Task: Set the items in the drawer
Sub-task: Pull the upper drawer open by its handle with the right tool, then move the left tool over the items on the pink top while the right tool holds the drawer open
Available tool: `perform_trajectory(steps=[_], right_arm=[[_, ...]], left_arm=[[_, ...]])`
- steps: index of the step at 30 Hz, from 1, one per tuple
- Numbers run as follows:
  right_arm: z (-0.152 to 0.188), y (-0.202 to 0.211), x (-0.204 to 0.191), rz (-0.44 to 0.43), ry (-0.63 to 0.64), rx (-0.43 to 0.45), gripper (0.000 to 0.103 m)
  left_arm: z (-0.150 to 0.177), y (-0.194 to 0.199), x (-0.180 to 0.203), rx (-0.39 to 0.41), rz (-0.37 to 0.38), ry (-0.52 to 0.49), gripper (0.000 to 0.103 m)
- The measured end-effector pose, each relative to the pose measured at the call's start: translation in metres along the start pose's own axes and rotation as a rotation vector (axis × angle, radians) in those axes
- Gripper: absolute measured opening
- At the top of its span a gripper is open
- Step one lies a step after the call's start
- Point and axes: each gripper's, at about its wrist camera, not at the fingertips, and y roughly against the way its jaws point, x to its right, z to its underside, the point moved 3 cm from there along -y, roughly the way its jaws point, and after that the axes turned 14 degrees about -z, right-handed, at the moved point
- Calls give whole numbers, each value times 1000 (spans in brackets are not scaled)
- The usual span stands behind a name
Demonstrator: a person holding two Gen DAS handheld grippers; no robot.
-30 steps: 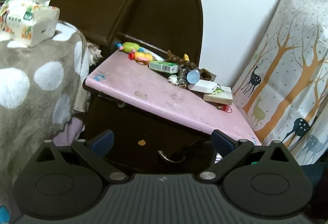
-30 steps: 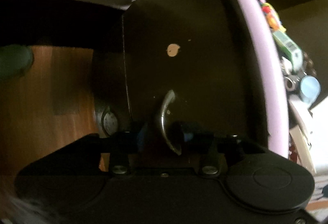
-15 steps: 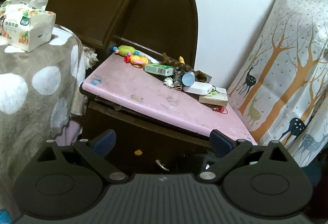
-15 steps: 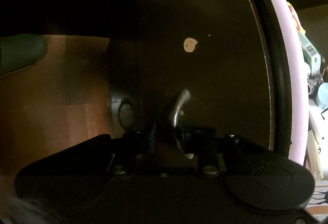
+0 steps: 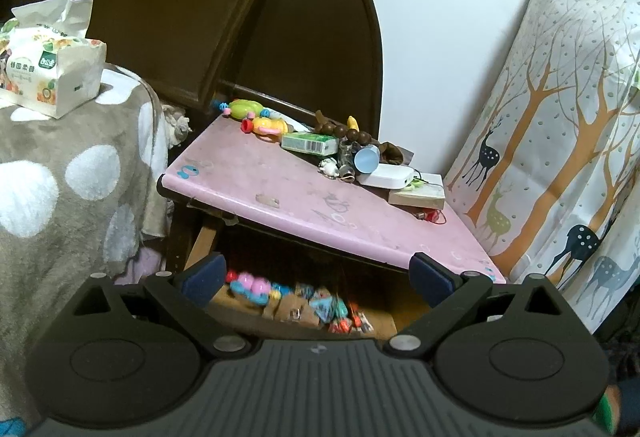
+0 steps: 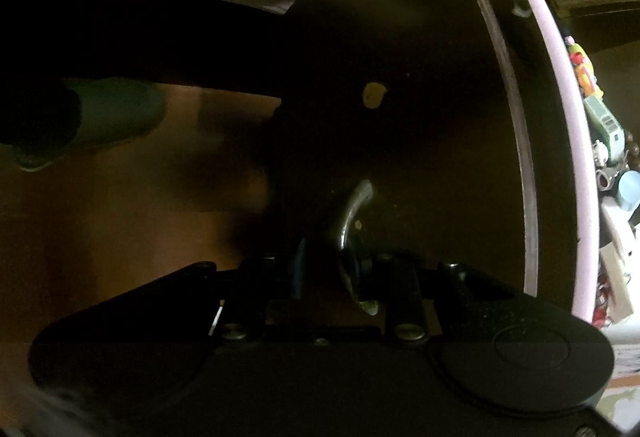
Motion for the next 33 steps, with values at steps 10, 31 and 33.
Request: perform_trajectory(steps=[10, 31, 33], right_arm=[[-1, 15, -53, -52, -66, 54, 22], [10, 21, -108, -68, -49, 147, 32], [12, 24, -108, -72, -57, 166, 32]], left_arm=[[4, 3, 8, 3, 4, -42, 100], [22, -16, 43, -31, -19, -162, 100], [22, -17, 50, -27, -23, -174, 100]])
